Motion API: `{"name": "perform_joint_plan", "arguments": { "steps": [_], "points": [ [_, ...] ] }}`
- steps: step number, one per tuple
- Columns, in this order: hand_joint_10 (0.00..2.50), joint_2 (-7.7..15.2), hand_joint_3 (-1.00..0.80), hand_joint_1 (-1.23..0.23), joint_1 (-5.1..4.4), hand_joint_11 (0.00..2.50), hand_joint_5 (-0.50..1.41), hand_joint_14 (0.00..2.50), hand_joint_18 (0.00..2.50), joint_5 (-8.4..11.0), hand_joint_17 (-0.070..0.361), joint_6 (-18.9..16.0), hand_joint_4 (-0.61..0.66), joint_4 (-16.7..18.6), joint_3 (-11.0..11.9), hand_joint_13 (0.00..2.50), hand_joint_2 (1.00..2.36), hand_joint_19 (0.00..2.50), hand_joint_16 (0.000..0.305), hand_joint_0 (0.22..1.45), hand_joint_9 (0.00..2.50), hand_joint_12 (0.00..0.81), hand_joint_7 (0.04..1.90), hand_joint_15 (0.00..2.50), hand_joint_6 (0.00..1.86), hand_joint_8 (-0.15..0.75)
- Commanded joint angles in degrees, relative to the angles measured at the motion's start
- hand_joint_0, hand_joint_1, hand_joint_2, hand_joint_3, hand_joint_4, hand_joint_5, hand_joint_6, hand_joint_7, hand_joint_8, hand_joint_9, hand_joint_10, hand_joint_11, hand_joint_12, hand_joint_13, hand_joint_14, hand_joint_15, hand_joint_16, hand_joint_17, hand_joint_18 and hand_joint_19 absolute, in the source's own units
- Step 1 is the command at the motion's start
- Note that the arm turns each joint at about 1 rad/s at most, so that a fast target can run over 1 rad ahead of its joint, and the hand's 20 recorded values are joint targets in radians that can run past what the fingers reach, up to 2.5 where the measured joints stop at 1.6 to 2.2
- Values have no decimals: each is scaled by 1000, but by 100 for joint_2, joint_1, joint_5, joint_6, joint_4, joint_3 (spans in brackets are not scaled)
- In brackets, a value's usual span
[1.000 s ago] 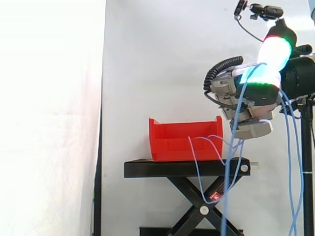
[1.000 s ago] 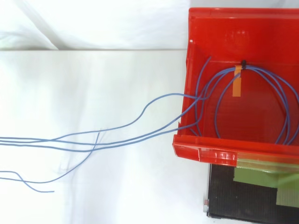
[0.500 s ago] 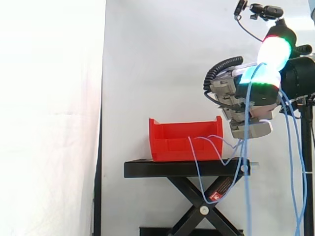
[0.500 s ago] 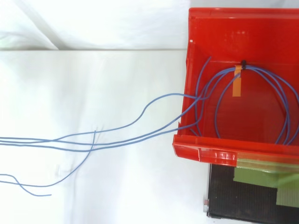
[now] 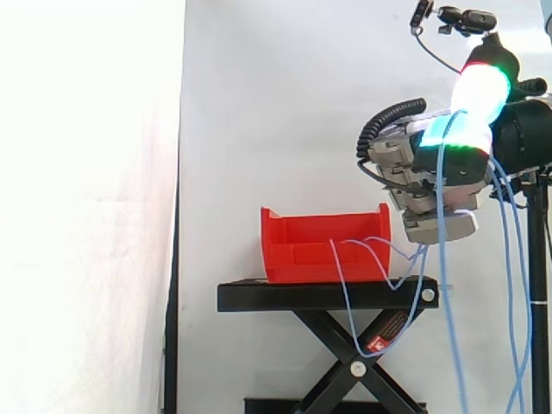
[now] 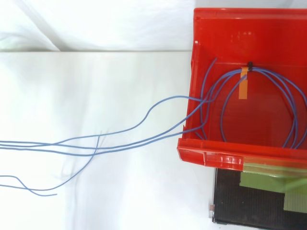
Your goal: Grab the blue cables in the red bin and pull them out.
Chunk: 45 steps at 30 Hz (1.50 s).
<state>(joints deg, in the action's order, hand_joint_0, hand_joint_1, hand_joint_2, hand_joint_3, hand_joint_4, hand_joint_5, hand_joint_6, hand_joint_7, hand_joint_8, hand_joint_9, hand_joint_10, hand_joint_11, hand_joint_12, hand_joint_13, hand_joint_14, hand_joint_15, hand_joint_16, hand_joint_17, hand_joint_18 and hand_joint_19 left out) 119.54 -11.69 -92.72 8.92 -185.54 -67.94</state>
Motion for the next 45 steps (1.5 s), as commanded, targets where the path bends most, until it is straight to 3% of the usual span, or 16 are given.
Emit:
{"name": "perform_joint_plan", "arguments": {
  "steps": [1,45],
  "points": [
    [1192,-1,-945,-963,0,1388,728,1216,1009,0,87,0,107,0,0,1373,1002,1181,39,984,1373,272,336,1248,1131,178],
    [1066,-1,-949,-964,0,1430,735,1134,1010,0,88,0,115,0,0,1390,1002,1179,39,984,1404,278,340,1281,1124,169]
  ]
}}
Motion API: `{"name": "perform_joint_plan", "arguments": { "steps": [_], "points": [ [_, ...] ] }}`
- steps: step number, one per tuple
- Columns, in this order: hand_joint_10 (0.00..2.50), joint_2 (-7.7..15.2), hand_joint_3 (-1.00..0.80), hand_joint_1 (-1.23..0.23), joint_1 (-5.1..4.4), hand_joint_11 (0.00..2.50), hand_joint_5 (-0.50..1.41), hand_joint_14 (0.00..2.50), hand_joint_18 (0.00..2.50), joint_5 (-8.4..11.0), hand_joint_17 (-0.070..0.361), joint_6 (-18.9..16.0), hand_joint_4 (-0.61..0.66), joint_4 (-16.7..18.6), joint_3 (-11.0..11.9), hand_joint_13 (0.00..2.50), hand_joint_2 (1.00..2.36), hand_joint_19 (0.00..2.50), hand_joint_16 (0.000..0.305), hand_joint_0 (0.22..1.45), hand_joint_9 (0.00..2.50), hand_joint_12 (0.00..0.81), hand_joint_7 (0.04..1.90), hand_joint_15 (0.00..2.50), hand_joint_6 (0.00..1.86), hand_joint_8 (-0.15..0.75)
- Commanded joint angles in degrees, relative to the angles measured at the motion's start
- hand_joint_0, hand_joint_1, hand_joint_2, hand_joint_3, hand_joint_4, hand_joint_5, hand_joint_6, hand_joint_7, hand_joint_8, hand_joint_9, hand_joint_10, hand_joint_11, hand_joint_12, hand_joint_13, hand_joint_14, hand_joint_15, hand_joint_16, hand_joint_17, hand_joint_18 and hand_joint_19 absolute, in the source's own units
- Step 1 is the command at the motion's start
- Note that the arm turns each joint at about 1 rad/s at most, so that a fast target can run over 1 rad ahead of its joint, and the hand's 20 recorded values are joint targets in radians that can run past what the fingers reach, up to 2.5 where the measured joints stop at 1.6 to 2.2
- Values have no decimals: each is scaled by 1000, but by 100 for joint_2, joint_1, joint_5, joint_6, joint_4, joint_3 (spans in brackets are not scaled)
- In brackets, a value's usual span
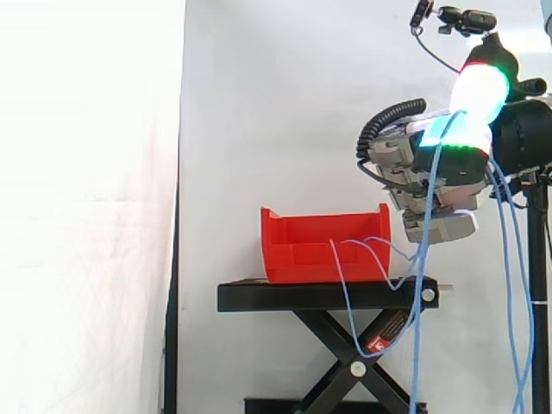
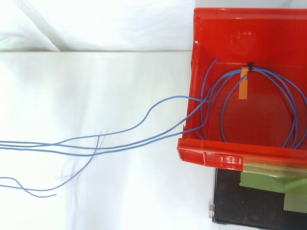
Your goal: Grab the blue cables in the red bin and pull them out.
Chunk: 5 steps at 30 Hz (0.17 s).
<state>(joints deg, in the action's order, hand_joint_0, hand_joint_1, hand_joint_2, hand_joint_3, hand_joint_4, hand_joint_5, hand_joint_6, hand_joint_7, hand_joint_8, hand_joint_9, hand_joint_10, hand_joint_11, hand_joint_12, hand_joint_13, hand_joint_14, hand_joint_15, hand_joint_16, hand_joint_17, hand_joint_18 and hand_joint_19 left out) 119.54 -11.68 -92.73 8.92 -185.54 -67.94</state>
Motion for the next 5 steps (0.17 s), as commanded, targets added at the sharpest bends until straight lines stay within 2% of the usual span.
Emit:
{"name": "perform_joint_plan", "arguments": {
  "steps": [1,5],
  "points": [
    [1064,-1,-945,-964,-1,1433,735,1134,1010,0,88,0,108,0,0,1390,1002,1179,39,984,1404,274,340,1281,1124,169],
    [1061,-1,-949,-964,-1,1435,734,1129,1010,0,88,0,106,0,0,1393,1002,1179,39,984,1403,275,340,1288,1124,169]
  ]
}}
